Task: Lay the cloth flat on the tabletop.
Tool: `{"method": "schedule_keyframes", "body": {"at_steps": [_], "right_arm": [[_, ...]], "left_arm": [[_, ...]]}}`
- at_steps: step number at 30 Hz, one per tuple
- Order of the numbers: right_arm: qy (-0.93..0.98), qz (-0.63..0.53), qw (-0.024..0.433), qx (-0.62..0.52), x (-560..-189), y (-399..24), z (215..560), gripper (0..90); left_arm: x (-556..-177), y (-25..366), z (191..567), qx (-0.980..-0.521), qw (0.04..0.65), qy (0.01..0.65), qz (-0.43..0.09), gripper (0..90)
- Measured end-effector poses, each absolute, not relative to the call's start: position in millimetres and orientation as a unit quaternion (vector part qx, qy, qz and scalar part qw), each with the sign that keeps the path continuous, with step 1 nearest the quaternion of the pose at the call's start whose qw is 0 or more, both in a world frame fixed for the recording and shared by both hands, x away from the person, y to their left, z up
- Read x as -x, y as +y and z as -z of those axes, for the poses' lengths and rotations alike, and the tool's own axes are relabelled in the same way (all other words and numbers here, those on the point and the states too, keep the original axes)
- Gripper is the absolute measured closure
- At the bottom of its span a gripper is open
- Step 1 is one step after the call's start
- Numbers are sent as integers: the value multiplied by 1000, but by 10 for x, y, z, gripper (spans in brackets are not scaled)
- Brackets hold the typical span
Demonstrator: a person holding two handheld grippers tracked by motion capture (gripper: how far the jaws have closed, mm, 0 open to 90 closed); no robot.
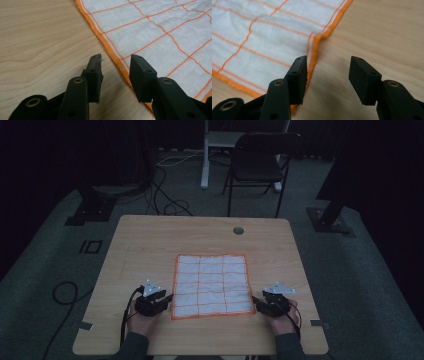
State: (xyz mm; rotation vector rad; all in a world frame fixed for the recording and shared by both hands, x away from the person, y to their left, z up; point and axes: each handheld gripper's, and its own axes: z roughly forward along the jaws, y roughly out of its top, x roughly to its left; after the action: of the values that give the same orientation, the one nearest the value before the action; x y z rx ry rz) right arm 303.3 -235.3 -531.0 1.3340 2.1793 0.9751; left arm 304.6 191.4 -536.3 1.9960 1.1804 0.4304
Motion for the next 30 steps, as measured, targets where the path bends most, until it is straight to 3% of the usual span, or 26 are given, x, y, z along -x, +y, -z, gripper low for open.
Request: {"method": "schedule_keyframes", "body": {"at_steps": [30], "right_arm": [[776, -349, 216, -478, -3320, -2328, 5296, 470]], "left_arm": [[-3460, 1751, 5269, -771, 381, 481, -171, 569]]}}
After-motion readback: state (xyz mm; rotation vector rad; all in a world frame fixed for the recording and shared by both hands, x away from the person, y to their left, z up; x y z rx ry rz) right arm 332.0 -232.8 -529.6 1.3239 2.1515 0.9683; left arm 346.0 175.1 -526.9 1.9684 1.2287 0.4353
